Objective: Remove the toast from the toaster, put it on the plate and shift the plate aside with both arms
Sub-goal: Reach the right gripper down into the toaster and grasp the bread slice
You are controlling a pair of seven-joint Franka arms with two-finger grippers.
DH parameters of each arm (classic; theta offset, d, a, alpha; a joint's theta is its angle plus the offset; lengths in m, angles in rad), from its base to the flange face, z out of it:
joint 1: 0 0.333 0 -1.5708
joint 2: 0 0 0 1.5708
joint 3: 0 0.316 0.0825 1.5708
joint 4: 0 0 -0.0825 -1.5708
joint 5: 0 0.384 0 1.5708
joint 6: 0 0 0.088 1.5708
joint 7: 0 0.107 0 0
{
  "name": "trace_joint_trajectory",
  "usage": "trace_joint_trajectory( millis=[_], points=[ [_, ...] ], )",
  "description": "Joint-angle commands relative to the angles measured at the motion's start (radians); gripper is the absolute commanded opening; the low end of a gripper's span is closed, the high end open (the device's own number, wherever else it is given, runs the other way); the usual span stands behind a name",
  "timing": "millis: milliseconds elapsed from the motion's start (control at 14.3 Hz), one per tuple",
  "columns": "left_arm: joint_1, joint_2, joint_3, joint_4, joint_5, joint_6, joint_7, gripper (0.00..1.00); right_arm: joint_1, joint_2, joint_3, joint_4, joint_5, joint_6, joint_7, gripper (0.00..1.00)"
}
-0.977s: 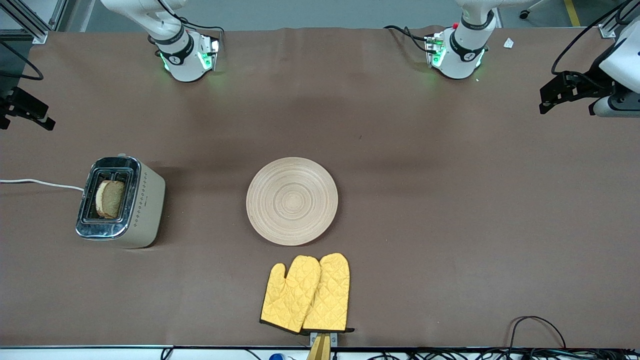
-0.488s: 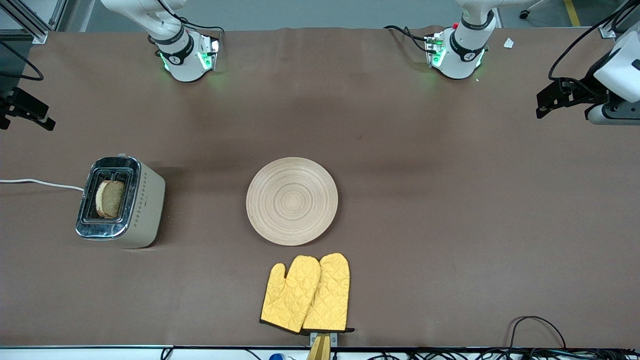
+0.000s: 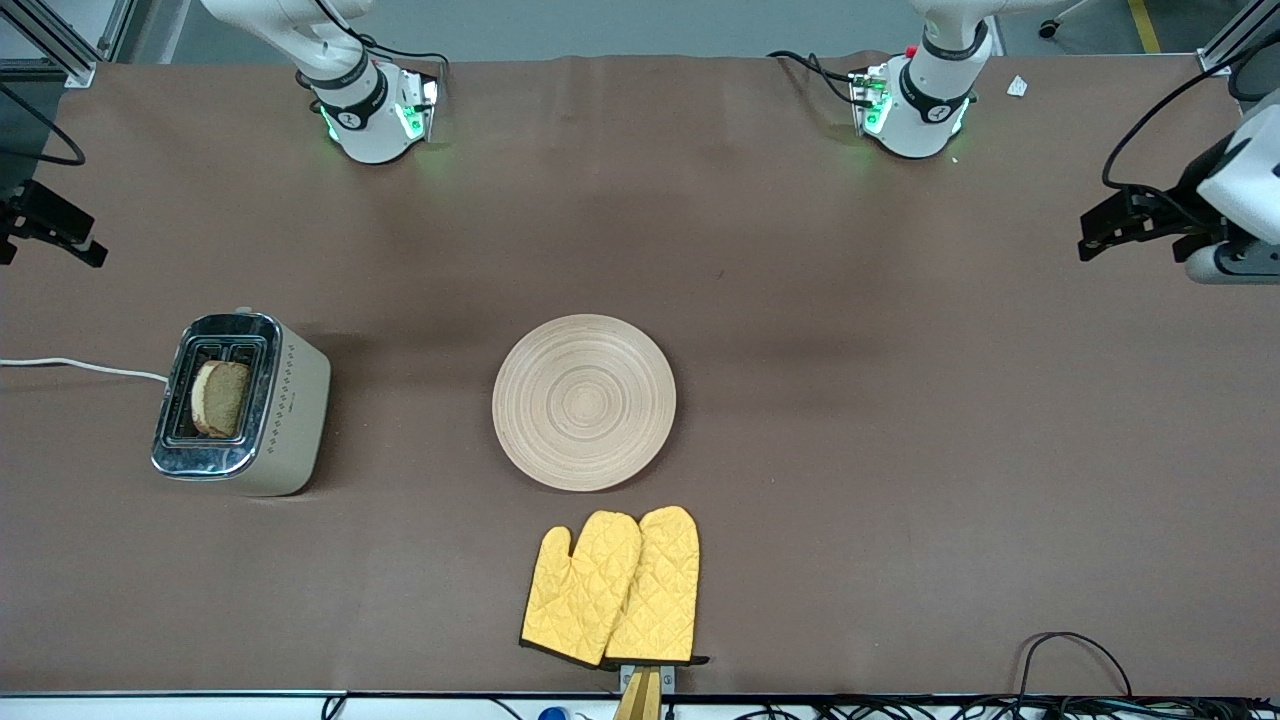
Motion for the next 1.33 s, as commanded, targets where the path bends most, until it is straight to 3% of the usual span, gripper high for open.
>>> trace_joint_trajectory(
  millis=[0,279,767,1047,1256],
  points=[
    [0.019,0.004,-0.002,0.018,0.008,0.000,-0.002,1.00,-0.007,0.059,-0.003,-0.006,0.013,0.051,0.002,1.00],
    [0.017,0.015,-0.002,0.026,0.007,0.003,-0.002,1.00,-0.007,0.228,-0.001,-0.009,0.019,0.109,-0.003,1.00],
    [0.013,0.073,-0.002,0.050,0.005,0.024,-0.002,1.00,-0.027,0.429,0.000,-0.041,0.030,0.304,-0.012,1.00],
    [0.016,0.071,-0.004,0.050,0.002,0.024,-0.002,1.00,-0.071,0.446,0.000,-0.059,0.088,0.303,-0.181,0.49],
    [0.017,0.070,-0.004,0.049,0.004,0.023,-0.001,1.00,-0.072,0.447,-0.001,-0.056,0.088,0.274,-0.178,0.20]
  ],
)
